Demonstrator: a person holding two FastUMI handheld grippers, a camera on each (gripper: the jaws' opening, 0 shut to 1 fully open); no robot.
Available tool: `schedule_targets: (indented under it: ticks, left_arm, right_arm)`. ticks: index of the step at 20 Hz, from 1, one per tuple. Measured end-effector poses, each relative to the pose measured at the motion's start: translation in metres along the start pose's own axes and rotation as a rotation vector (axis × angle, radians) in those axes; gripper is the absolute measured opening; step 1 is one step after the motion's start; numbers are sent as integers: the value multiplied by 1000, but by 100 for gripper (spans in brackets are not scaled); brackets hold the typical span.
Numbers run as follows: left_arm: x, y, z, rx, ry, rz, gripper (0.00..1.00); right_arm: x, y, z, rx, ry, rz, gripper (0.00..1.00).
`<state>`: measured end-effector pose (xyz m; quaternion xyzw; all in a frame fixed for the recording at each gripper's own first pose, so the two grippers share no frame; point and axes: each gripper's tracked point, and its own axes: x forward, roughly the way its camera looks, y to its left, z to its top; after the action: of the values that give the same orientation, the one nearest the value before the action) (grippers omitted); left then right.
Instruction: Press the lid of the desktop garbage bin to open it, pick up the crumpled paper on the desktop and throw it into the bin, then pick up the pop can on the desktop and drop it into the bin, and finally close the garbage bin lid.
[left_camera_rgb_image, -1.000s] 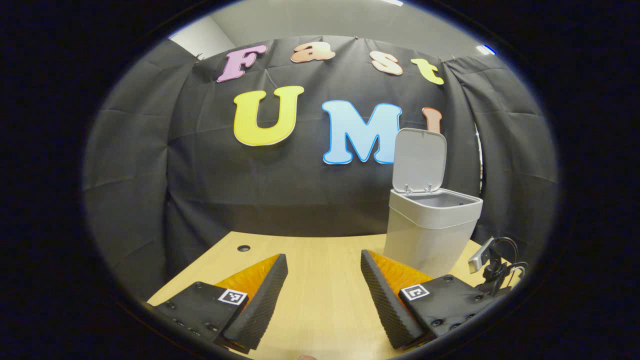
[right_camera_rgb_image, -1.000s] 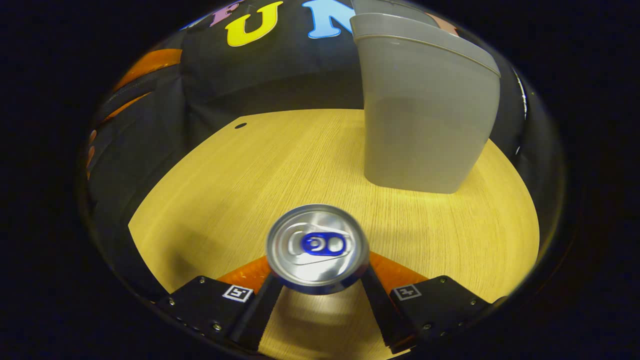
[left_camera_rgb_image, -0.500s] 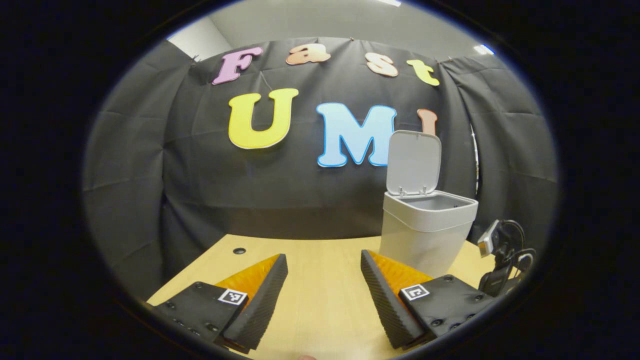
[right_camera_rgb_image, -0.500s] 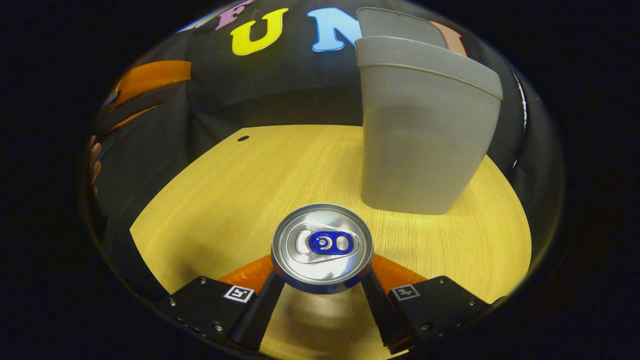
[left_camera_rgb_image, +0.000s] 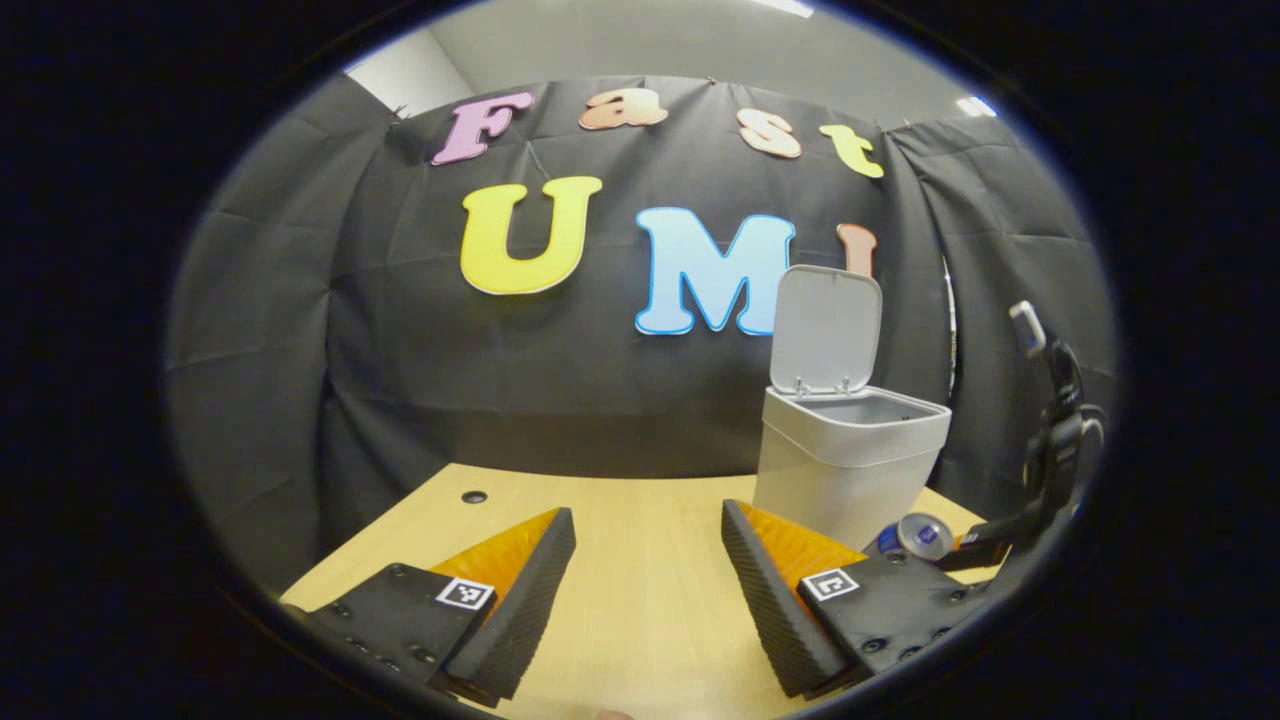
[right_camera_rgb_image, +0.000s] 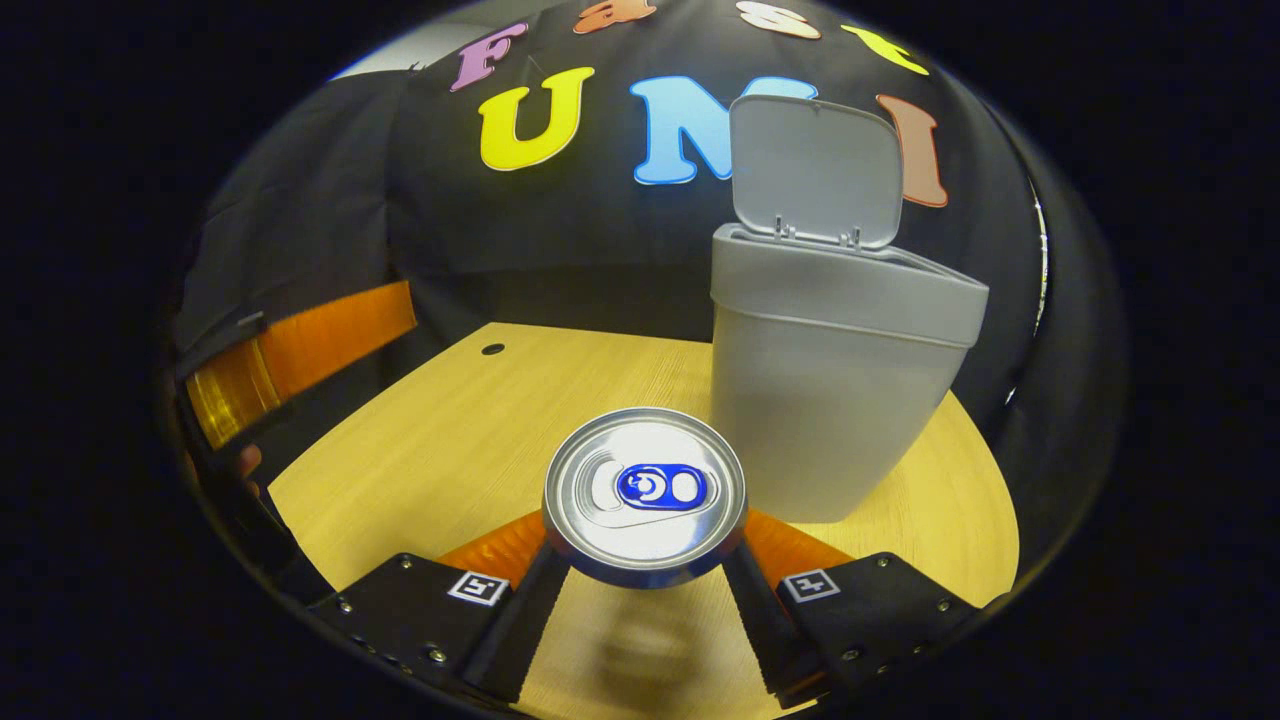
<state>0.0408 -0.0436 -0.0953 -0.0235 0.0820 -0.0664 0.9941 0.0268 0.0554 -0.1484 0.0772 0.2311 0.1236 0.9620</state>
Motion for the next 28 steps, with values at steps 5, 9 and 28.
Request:
schedule_targets:
  ticks: [5,9,28]
  left_arm:
    - [-1,0,0,-3,4,-10,91]
    - [1,0,-2,-2,12,-29,91]
    - [15,-13,20,15,-45,-204,100]
  right_arm:
    - [-7,-13,38,-24,-66,-32,84]
    - [-10,-21,63,-28,-111,-66,84]
    - [37,-101,189,3,-261,-337,84]
